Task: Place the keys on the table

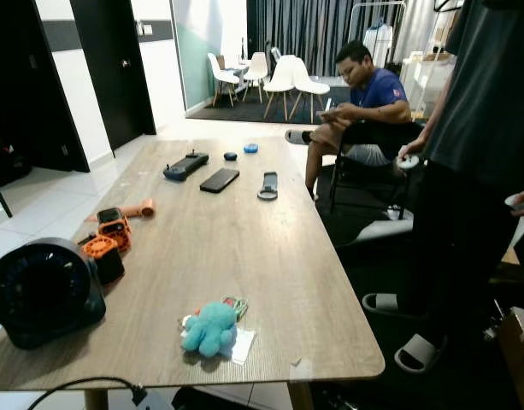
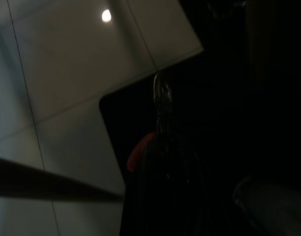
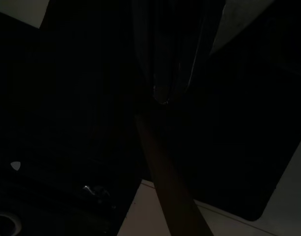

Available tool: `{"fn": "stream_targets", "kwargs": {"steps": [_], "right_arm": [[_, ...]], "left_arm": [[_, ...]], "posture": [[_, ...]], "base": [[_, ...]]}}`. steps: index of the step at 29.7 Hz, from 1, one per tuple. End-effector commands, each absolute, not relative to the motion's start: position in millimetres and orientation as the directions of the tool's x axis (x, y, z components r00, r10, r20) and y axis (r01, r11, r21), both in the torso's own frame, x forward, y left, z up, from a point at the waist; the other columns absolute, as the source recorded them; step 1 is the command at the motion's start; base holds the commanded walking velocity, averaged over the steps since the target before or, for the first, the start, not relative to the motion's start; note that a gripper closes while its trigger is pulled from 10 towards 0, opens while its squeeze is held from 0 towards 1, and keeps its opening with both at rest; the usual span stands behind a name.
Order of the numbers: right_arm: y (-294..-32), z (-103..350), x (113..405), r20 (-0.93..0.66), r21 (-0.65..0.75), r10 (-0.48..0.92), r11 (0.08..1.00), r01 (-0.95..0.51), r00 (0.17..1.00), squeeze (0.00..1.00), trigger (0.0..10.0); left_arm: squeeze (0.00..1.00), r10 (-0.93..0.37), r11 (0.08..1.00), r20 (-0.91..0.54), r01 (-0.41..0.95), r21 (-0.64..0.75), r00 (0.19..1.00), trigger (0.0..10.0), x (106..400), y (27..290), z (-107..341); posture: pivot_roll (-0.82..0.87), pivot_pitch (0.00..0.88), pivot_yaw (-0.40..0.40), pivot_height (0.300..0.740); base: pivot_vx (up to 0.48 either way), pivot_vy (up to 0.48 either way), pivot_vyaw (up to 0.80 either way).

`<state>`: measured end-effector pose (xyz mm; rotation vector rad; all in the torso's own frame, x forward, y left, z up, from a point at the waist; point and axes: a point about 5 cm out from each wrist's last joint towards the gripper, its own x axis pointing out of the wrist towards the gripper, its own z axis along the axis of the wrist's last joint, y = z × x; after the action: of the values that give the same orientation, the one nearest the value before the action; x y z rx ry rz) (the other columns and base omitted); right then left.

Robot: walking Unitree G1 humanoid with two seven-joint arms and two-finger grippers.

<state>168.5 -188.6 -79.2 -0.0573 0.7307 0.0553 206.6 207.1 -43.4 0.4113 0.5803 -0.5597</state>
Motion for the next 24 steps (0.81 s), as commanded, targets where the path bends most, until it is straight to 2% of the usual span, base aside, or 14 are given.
{"fn": "stream_targets", "kwargs": {"steps": [1,5,10,14,16,19,21,24], "right_arm": [[-185.1,-81.4,166.0,-0.681,-0.025,0.034,0.997,-0.070,0.731,0.00,10.0],[-185.2,-81.8,165.2,-0.683,-0.024,0.036,0.997,-0.072,0.729,0.00,10.0],[-186.2,-81.9,164.7,-0.685,-0.025,0.035,0.997,-0.071,0.728,0.00,10.0],[-188.7,-82.7,162.4,-0.691,-0.028,0.031,0.997,-0.070,0.723,0.00,10.0],[-189.6,-83.1,161.0,-0.693,-0.029,0.032,0.997,-0.072,0.720,0.00,10.0],[-189.8,-83.2,160.5,-0.693,-0.030,0.032,0.997,-0.074,0.720,0.00,10.0],[-190.2,-83.1,160.4,-0.692,-0.030,0.032,0.997,-0.073,0.722,0.00,10.0],[-190.6,-82.9,160.4,-0.691,-0.030,0.031,0.997,-0.072,0.722,0.00,10.0]], "left_arm": [[0.00,-0.340,0.778,-0.669,0.597,0.194,0.661,10.0,196.6,203.7,-54.6],[0.00,-0.375,0.812,-0.630,0.568,0.129,0.680,10.0,188.4,205.6,-53.4],[0.00,-0.378,0.810,-0.614,0.569,0.144,0.693,10.0,182.8,212.6,-51.8],[0.00,-0.394,0.813,-0.574,0.563,0.148,0.718,10.0,171.2,228.3,-46.1],[0.00,-0.449,0.807,-0.517,0.579,0.114,0.728,10.0,166.0,233.8,-37.2],[0.00,-0.504,0.784,-0.482,0.613,0.093,0.717,10.0,163.3,233.5,-31.2],[0.00,-0.603,0.714,-0.456,0.698,0.056,0.655,10.0,155.0,232.7,-25.7],[0.00,-0.650,0.692,-0.414,0.721,0.024,0.637,10.0,155.2,234.7,-18.4]], "posture": [[0.01,0.029,0.045,0.740],[0.01,0.031,0.045,0.740],[0.02,0.033,0.044,0.740],[0.03,0.040,0.037,0.740],[0.03,0.042,0.037,0.740],[0.03,0.042,0.037,0.740],[0.03,0.045,0.037,0.740],[0.03,0.047,0.035,0.740]], "base": [[0.000,0.000,0.00],[0.000,0.000,0.00],[0.000,0.000,0.00],[0.000,0.000,0.00],[0.000,0.000,0.00],[0.000,0.000,0.00],[0.000,0.000,0.00],[0.000,0.000,0.00]]}}
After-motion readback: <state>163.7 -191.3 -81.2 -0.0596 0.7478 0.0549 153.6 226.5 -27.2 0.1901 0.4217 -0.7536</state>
